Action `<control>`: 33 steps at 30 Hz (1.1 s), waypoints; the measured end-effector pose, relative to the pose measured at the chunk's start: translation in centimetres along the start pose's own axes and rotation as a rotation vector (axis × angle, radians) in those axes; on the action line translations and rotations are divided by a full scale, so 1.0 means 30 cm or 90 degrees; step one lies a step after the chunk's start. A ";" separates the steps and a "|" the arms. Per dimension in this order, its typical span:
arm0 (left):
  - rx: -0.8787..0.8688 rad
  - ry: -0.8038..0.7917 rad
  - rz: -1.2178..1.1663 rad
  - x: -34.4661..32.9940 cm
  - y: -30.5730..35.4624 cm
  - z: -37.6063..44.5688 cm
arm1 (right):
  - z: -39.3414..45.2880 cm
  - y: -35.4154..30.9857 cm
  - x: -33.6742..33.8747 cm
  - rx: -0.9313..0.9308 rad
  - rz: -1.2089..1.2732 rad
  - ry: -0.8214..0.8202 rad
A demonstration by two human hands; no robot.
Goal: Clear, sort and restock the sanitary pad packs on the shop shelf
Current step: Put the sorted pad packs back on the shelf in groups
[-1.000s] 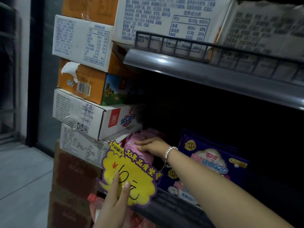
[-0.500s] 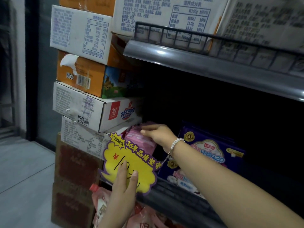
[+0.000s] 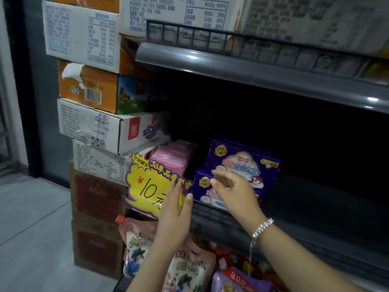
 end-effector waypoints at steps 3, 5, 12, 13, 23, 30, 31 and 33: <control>-0.005 -0.029 -0.006 -0.051 0.030 -0.020 | -0.054 0.090 0.109 -0.040 -0.003 0.111; 0.000 -0.062 -0.024 -0.091 0.051 -0.035 | -0.073 0.144 0.186 -0.080 -0.004 0.203; -0.021 -0.097 -0.011 -0.163 0.115 -0.030 | -0.008 0.270 0.272 -0.168 0.104 0.232; -0.027 -0.097 0.001 -0.166 0.125 -0.017 | 0.009 0.276 0.264 -0.173 0.142 0.213; 0.004 -0.057 0.007 -0.210 0.231 0.302 | 0.120 0.280 0.241 -0.125 0.187 0.184; 0.198 -0.153 -0.108 -0.229 0.126 0.462 | 0.194 0.339 0.215 -0.190 0.344 0.131; 0.204 -0.169 -0.124 -0.240 0.107 0.476 | 0.194 0.331 0.210 -0.173 0.362 0.119; 0.200 -0.173 -0.147 -0.247 0.087 0.497 | 0.194 0.335 0.205 -0.153 0.366 0.119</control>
Point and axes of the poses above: each hand's wrist, its own z-axis towards the middle knuckle, its own x-axis out of the back of the hand, y = z × x, the point moved 7 cm from there along z, towards the middle knuckle, and after that the axes turned 4 degrees about z, right-handed, at the moved point
